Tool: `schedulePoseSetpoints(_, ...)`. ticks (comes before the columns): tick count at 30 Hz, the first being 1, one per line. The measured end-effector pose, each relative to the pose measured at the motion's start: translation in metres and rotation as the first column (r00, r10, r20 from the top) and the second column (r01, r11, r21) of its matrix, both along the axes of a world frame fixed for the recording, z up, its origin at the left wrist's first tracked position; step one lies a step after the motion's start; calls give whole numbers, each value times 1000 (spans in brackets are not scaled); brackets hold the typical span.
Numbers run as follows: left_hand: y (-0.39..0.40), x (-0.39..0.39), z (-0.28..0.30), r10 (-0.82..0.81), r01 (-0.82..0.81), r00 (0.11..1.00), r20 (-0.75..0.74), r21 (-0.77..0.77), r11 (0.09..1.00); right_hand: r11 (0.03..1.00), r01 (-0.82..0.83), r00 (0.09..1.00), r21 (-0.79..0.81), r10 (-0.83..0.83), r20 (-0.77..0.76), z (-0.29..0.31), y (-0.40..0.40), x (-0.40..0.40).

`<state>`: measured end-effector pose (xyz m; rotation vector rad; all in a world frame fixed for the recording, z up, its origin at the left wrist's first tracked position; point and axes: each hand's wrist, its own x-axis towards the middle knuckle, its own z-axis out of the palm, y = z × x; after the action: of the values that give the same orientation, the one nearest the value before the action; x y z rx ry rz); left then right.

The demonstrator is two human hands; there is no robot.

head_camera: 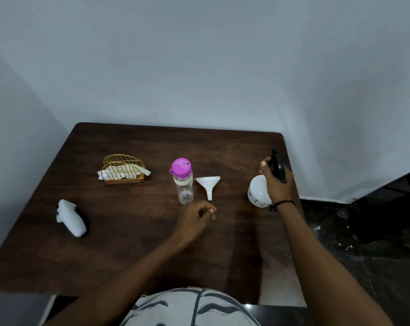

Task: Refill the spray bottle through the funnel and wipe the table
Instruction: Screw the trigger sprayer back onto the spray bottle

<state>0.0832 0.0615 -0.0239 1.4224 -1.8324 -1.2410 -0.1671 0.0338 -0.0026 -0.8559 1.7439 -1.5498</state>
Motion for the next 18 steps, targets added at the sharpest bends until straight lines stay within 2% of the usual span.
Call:
schedulePoseSetpoints(13, -6, 15, 6, 30, -30, 999, 40, -17, 999, 984, -20, 983, 177, 52, -175, -27, 11, -5)
schedulePoseSetpoints(16, -8, 22, 9, 52, -52, 998, 17, -25, 998, 989, 118, 957, 86, -90, -274, -26, 38, 15)
schedulePoseSetpoints(18, -10, 30, 14, 82, -83, 996, -24, -51, 995, 962, 256, 886, -92, -271, -375, -23, 60, 38)
